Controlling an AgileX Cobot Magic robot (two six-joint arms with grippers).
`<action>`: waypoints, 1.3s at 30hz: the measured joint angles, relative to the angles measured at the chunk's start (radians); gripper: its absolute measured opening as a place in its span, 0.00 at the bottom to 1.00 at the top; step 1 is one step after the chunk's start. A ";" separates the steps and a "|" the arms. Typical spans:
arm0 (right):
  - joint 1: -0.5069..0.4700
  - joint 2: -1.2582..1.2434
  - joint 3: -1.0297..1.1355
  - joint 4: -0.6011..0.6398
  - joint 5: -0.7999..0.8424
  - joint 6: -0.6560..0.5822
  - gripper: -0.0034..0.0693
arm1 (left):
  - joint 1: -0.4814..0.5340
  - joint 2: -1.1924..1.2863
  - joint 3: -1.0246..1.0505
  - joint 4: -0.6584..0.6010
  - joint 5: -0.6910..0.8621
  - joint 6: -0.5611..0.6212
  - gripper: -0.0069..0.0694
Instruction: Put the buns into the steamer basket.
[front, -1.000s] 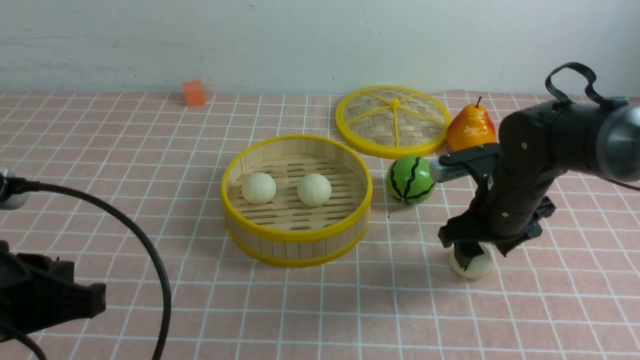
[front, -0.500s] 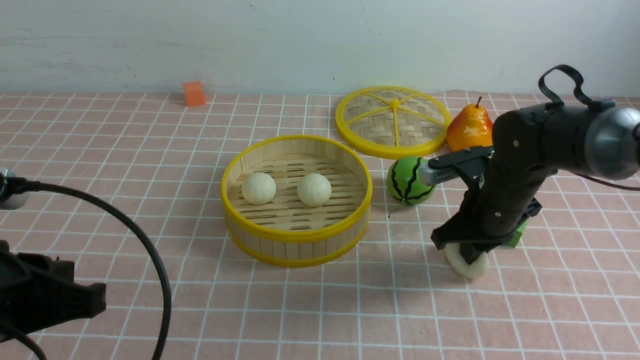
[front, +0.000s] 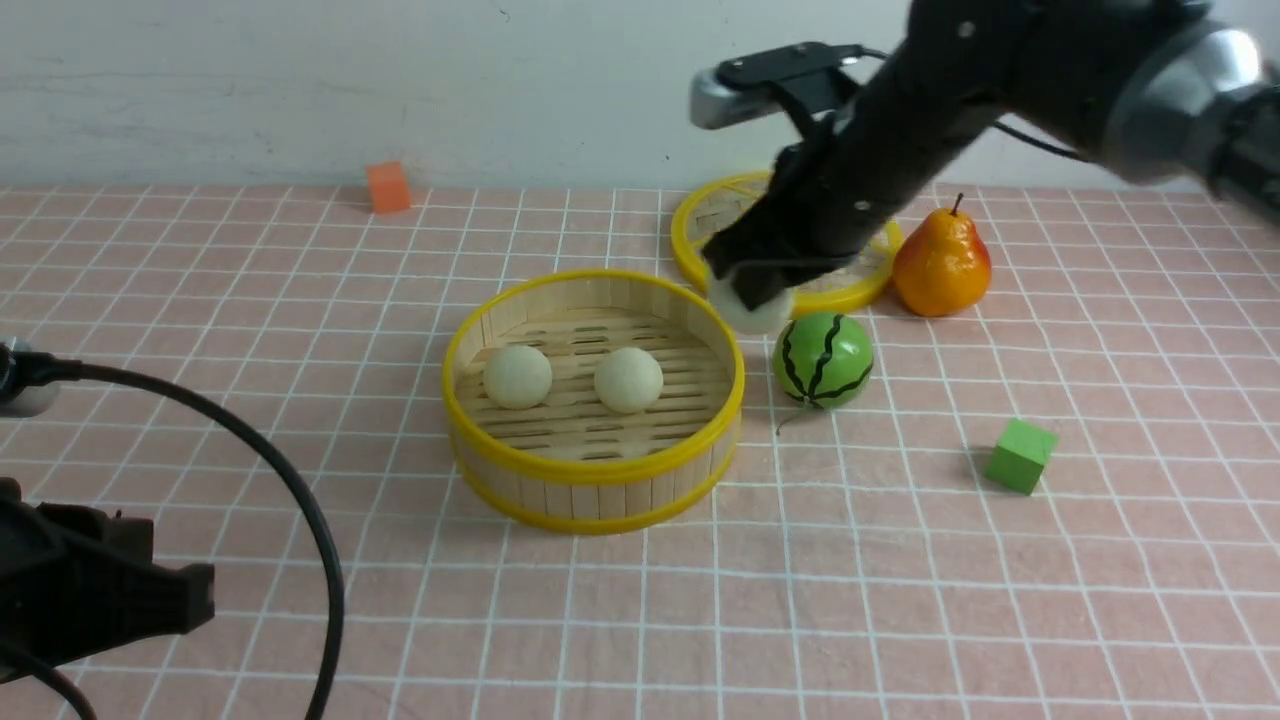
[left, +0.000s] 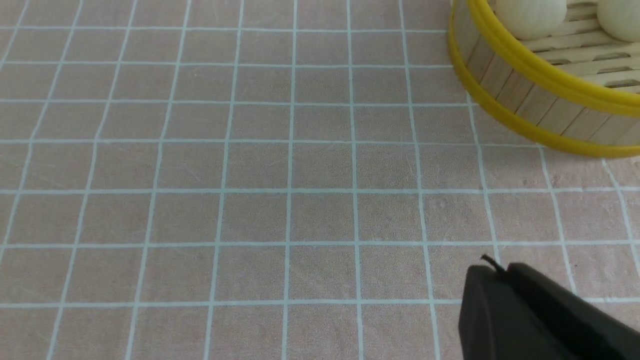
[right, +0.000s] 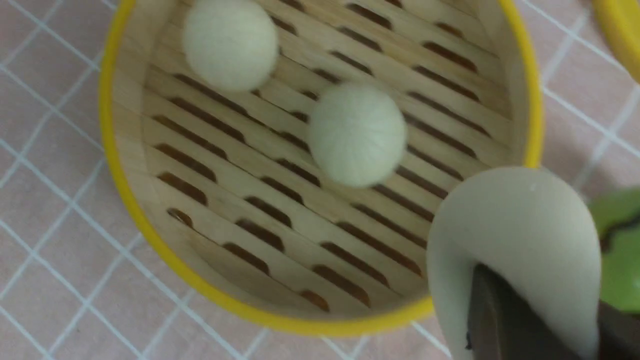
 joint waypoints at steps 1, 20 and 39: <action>0.016 0.042 -0.029 -0.003 -0.004 0.000 0.07 | 0.000 0.000 0.000 -0.002 0.000 0.000 0.13; 0.030 0.214 -0.091 -0.038 -0.058 0.065 0.57 | 0.000 0.000 0.000 -0.019 -0.004 0.000 0.14; 0.032 0.160 -0.122 -0.017 -0.056 0.030 0.65 | 0.000 0.000 0.000 -0.022 -0.007 0.000 0.16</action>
